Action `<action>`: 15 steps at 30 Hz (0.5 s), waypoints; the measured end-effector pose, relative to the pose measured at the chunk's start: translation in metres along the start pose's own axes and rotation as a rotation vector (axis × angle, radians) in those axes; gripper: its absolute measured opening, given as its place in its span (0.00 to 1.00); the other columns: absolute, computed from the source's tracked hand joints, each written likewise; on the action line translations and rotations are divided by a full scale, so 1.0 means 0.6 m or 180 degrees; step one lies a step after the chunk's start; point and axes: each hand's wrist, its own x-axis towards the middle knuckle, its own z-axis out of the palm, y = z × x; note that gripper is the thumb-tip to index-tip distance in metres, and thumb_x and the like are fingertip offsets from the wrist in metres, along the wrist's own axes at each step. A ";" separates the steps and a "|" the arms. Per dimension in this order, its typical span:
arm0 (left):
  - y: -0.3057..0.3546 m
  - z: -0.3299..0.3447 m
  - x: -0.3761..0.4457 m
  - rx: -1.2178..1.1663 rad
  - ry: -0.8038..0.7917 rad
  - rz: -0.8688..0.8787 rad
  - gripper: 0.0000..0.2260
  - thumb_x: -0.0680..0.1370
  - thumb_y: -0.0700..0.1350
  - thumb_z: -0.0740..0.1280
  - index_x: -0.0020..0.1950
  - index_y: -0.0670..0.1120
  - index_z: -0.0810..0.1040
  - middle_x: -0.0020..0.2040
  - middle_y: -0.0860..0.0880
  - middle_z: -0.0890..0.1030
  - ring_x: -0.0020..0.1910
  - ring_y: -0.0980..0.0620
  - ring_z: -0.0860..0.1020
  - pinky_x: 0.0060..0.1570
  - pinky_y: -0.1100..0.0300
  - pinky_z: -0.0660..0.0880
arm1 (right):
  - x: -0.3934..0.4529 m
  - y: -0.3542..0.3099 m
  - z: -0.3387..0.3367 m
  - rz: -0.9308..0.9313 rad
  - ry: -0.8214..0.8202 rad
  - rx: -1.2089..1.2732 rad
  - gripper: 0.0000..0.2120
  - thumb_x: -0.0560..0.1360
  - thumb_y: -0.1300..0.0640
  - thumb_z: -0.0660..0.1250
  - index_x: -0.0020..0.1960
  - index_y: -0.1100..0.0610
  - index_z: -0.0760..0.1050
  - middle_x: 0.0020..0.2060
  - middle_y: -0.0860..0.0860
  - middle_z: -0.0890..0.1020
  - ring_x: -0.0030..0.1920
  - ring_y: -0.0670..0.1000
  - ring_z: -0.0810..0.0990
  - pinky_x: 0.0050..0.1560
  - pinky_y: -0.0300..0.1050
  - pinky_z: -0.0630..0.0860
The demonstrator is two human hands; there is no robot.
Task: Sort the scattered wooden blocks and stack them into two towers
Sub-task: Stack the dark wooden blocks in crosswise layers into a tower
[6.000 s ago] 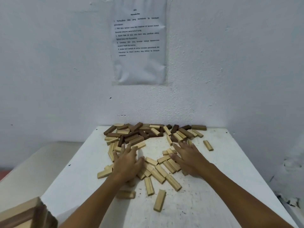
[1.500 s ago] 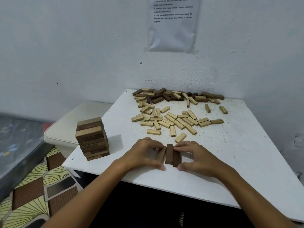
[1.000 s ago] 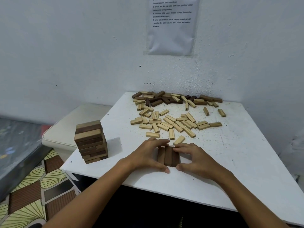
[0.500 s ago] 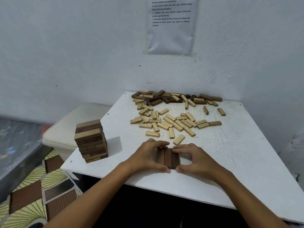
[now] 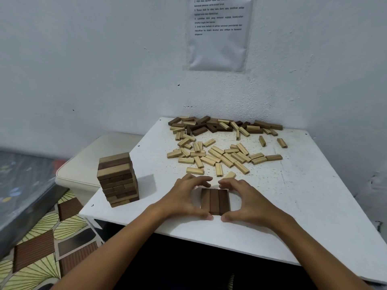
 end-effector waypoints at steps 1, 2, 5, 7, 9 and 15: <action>-0.001 0.000 -0.001 0.0001 -0.0005 -0.0011 0.43 0.61 0.57 0.81 0.72 0.61 0.65 0.60 0.65 0.74 0.66 0.59 0.64 0.69 0.52 0.63 | 0.001 -0.001 0.000 0.0005 -0.0014 0.0024 0.39 0.59 0.44 0.78 0.63 0.30 0.61 0.64 0.44 0.70 0.64 0.41 0.70 0.62 0.42 0.69; -0.001 0.000 0.000 0.0002 -0.0019 -0.0019 0.43 0.61 0.57 0.80 0.72 0.61 0.64 0.60 0.65 0.74 0.67 0.59 0.64 0.69 0.51 0.62 | 0.001 -0.001 0.001 0.0009 -0.0015 0.0050 0.41 0.58 0.43 0.78 0.64 0.30 0.60 0.64 0.44 0.70 0.65 0.41 0.70 0.64 0.43 0.70; -0.002 0.001 0.003 -0.0035 -0.0089 -0.0063 0.45 0.58 0.63 0.78 0.72 0.63 0.63 0.59 0.65 0.73 0.68 0.56 0.65 0.70 0.50 0.63 | 0.004 0.000 0.005 0.0000 0.0003 0.0155 0.45 0.57 0.42 0.78 0.68 0.31 0.59 0.65 0.43 0.71 0.67 0.42 0.70 0.66 0.45 0.70; -0.004 0.004 0.005 -0.0072 -0.0075 -0.0099 0.44 0.57 0.65 0.76 0.70 0.65 0.63 0.59 0.65 0.72 0.67 0.55 0.67 0.69 0.49 0.64 | 0.005 0.003 0.007 0.0001 0.0030 0.0248 0.46 0.57 0.44 0.78 0.69 0.31 0.59 0.64 0.42 0.72 0.67 0.41 0.70 0.66 0.44 0.70; -0.005 0.007 0.007 -0.0096 -0.0031 -0.0127 0.43 0.57 0.65 0.76 0.68 0.67 0.62 0.60 0.61 0.74 0.66 0.54 0.68 0.68 0.48 0.66 | 0.005 0.005 0.009 0.0010 0.0055 0.0322 0.46 0.58 0.44 0.78 0.70 0.32 0.59 0.62 0.42 0.73 0.66 0.41 0.70 0.65 0.43 0.70; 0.009 0.001 0.008 -0.0435 -0.0010 -0.0123 0.45 0.56 0.61 0.76 0.70 0.57 0.65 0.59 0.56 0.77 0.62 0.63 0.72 0.61 0.63 0.69 | 0.008 -0.004 0.007 -0.0041 0.0094 0.0308 0.43 0.59 0.47 0.77 0.69 0.34 0.60 0.60 0.42 0.74 0.64 0.43 0.72 0.58 0.41 0.74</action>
